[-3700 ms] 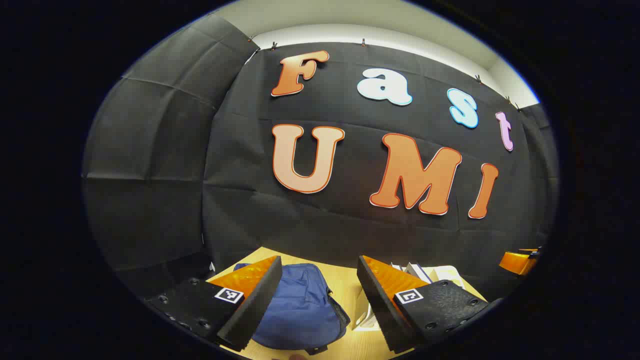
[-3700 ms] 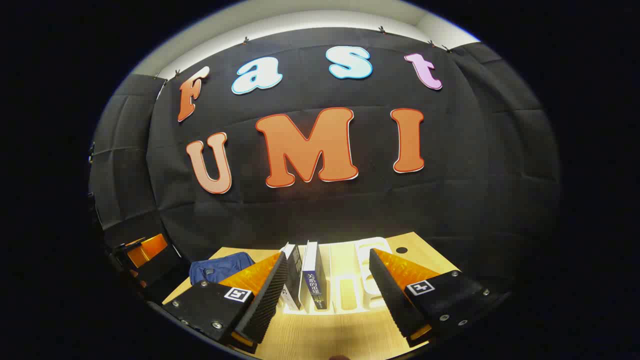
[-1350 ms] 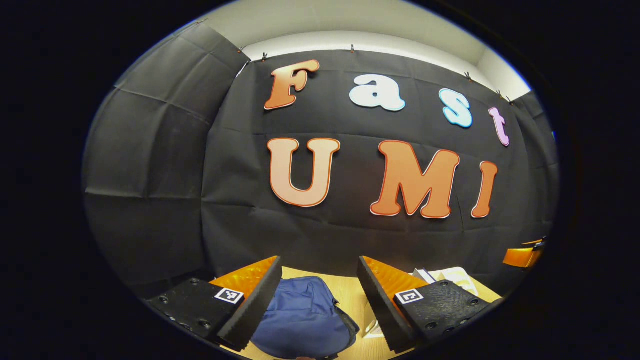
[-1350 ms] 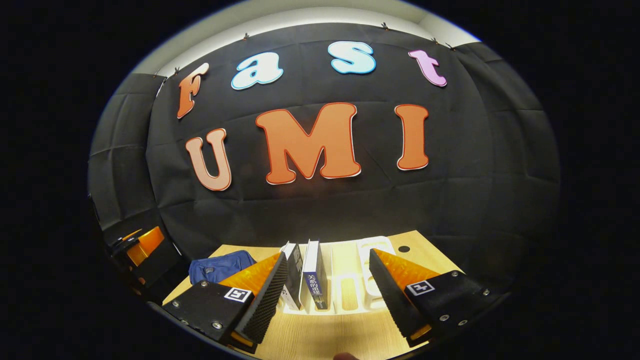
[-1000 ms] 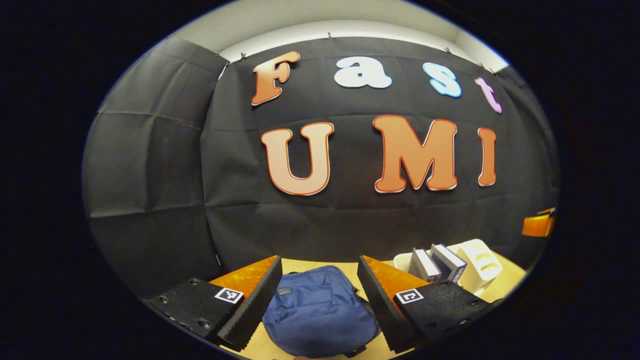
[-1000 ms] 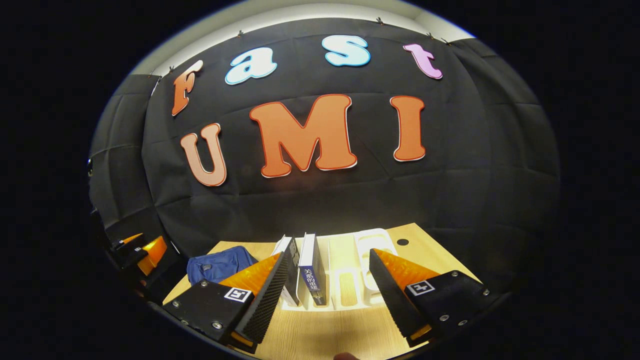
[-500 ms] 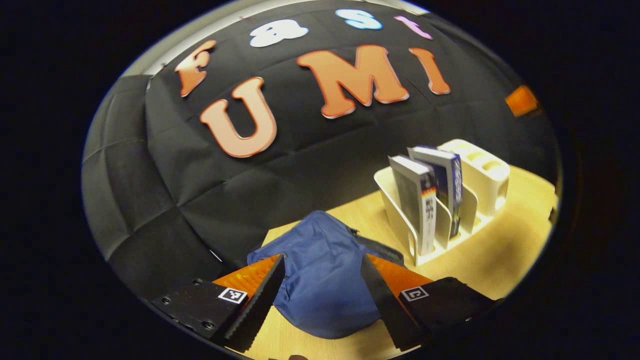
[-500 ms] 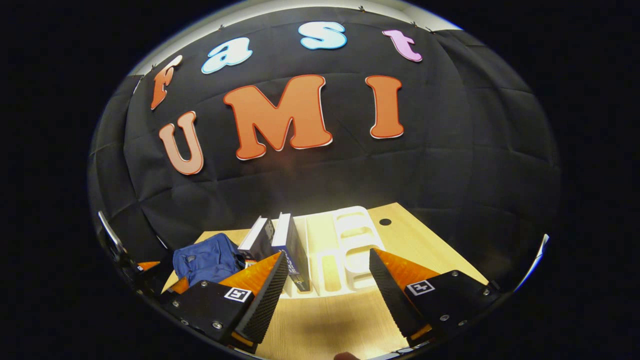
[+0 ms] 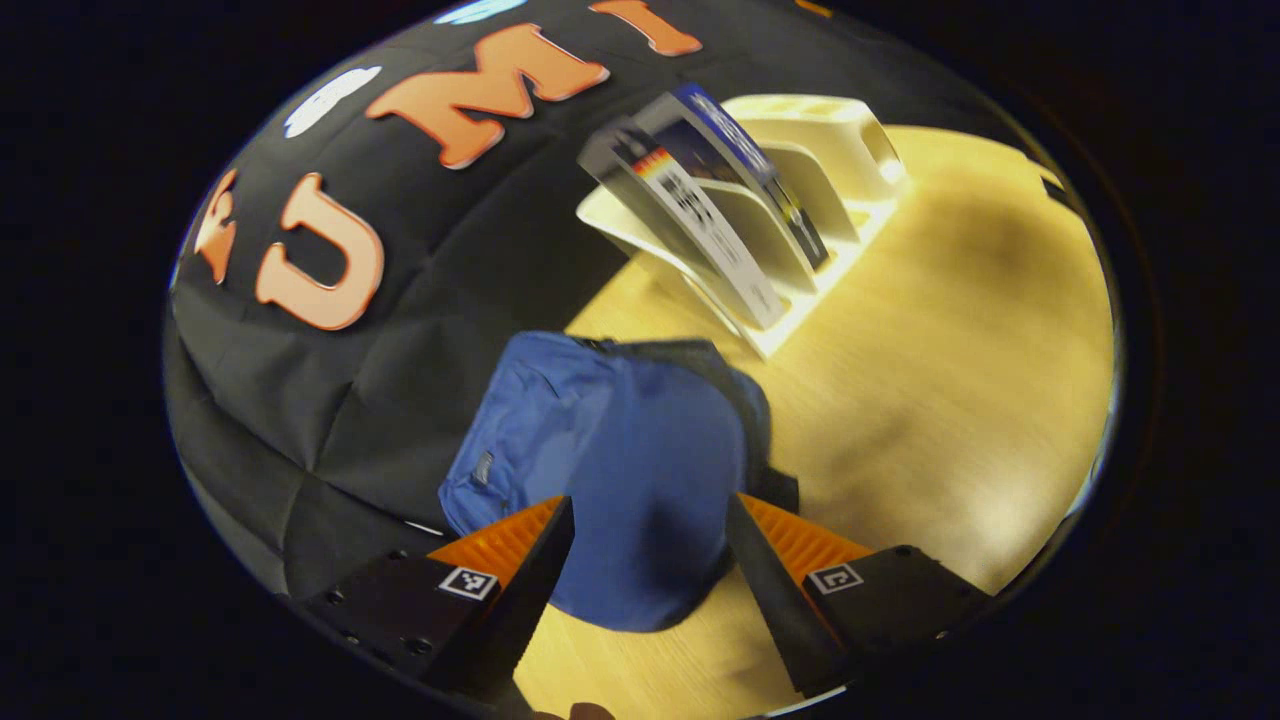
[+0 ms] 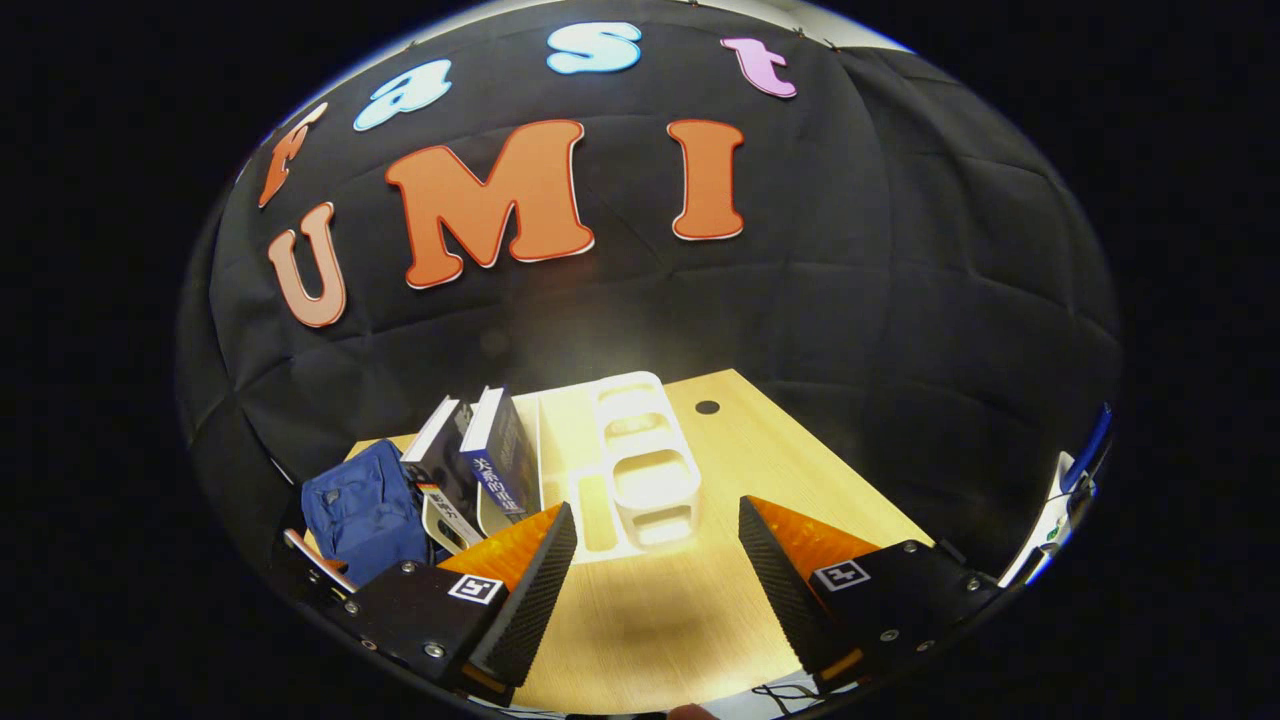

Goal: Open the schoolbag, grab two books from the bookshelf and put them into the schoolbag.

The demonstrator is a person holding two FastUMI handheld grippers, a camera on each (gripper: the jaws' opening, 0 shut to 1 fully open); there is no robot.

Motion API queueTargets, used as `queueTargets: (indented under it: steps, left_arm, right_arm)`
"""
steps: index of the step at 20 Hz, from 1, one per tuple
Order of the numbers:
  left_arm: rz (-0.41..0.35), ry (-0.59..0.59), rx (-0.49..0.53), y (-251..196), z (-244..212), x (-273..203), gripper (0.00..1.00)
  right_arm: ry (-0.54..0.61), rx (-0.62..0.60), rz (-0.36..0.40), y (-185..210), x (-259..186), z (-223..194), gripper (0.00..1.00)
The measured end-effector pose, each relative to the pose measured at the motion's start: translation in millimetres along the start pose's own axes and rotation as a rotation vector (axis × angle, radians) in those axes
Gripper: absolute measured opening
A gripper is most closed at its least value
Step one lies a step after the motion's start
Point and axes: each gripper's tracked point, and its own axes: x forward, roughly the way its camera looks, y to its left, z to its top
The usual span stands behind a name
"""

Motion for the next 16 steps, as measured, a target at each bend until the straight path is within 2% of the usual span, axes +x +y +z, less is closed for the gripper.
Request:
queueTargets:
  steps: [5,9,16]
  left_arm:
    - [-0.004,0.036,0.059,-6.7,-4.6,19.1,0.97]
    - [-0.002,0.066,0.036,-9.3,-6.5,29.6,0.97]
    - [-0.010,0.075,0.070,-9.3,-3.1,34.8,0.96]
  right_arm:
    - [0.027,0.030,-0.018,-14.0,4.6,-5.5,0.97]
    - [0.038,0.045,-0.008,-13.4,10.0,-8.2,0.97]
    - [0.064,0.063,0.012,-14.3,15.3,-15.5,0.97]
